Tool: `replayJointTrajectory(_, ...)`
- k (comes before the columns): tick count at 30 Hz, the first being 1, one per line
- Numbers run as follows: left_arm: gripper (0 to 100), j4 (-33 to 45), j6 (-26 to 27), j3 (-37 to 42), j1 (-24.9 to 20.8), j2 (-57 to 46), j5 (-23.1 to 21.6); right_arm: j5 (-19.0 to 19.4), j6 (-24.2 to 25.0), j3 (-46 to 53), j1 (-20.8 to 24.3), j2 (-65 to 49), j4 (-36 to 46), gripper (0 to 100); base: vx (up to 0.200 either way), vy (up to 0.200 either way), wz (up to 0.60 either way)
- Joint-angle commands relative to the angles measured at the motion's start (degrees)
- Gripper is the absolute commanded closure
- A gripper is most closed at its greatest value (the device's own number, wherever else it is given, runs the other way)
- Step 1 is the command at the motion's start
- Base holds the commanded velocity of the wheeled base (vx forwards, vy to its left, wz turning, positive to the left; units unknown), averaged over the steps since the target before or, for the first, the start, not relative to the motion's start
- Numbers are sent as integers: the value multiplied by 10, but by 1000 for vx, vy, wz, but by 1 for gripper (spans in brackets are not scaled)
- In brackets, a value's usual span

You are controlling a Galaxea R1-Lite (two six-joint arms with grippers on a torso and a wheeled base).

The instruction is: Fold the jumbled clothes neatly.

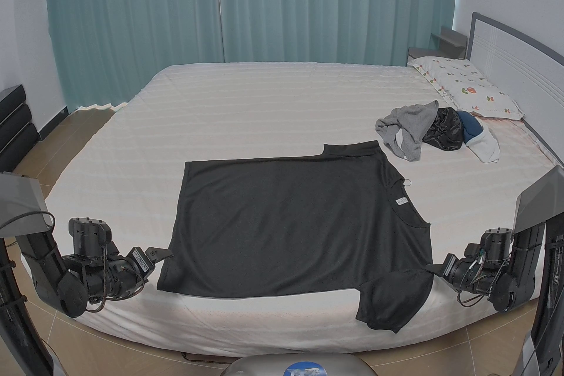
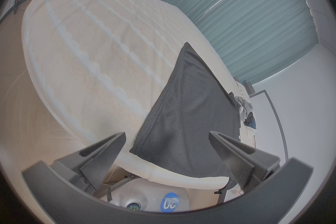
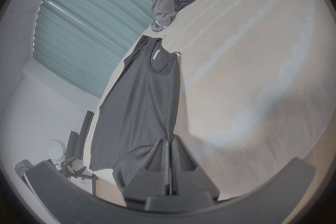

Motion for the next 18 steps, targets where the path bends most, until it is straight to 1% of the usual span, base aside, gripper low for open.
replayJointTrajectory(1,0,0,0,0,0,3,1,1,-2,24,-10,-11,-11,100,0,0,0)
replayJointTrajectory(9,0,0,1,1,0,6,3,0,-5,59,-21,-15,-36,100,0,0,0)
replayJointTrajectory(18,0,0,7,2,-1,19,0,0,-10,58,-27,-9,-37,100,0,0,0)
